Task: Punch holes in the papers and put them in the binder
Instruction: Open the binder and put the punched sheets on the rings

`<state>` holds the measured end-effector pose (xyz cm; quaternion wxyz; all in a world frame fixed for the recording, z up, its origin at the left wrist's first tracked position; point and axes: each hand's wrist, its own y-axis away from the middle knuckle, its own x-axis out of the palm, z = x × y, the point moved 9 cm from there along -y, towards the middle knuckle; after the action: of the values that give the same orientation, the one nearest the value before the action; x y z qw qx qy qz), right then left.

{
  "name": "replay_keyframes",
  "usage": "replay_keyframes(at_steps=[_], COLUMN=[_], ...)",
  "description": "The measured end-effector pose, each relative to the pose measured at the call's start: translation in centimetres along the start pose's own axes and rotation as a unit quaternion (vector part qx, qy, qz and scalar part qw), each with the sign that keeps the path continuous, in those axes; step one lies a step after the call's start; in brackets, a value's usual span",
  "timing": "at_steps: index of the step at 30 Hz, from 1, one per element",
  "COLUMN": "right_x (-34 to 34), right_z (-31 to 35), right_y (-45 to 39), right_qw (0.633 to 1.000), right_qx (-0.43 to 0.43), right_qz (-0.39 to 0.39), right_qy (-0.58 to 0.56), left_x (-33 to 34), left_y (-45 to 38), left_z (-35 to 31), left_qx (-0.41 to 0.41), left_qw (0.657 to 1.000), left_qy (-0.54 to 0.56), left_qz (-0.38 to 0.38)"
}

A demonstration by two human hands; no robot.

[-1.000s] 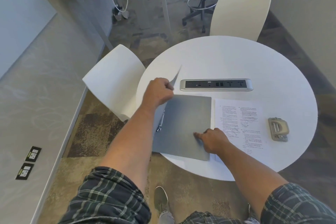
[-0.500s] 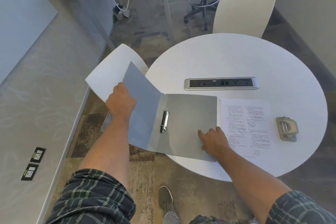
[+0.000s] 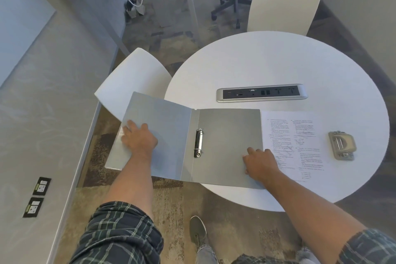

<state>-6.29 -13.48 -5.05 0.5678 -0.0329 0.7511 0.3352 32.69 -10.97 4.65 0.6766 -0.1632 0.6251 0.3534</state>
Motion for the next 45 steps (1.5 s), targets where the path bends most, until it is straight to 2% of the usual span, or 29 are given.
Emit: replay_keyframes(at_steps=[7, 12, 16, 21, 29, 37, 41, 45], right_x=[-0.4, -0.3, 0.2, 0.3, -0.5, -2.2, -3.9, -5.0], right_z=[0.6, 0.1, -0.3, -0.8, -1.4, 0.8, 5.0, 9.2], right_y=[-0.5, -0.5, -0.4, 0.0, -0.4, -1.1, -2.2, -2.8], right_qw=[0.999, 0.999, 0.997, 0.992, 0.993, 0.993, 0.994, 0.976], right_qx=[-0.039, -0.028, -0.022, -0.006, 0.027, 0.056, -0.019, -0.123], right_qz=[0.004, 0.010, 0.013, 0.012, -0.002, 0.009, -0.052, -0.053], right_qy=[-0.014, -0.043, -0.073, -0.123, -0.115, -0.108, -0.099, -0.170], left_x=[6.9, 9.6, 11.0, 11.8, 13.1, 12.4, 12.5, 12.3], left_y=[4.9, 7.8, 8.3, 8.6, 8.1, 8.7, 8.7, 8.4], left_z=[-7.4, -10.8, -11.1, -10.8, -10.6, -11.2, -11.1, -11.0], left_qx=[0.069, 0.123, 0.131, 0.143, 0.159, 0.153, 0.155, 0.158], left_qw=[0.983, 0.965, 0.961, 0.963, 0.946, 0.955, 0.955, 0.951], left_qy=[0.094, 0.125, 0.127, 0.138, 0.192, 0.172, 0.165, 0.185], left_qz=[0.141, 0.194, 0.207, 0.182, 0.207, 0.188, 0.191, 0.192])
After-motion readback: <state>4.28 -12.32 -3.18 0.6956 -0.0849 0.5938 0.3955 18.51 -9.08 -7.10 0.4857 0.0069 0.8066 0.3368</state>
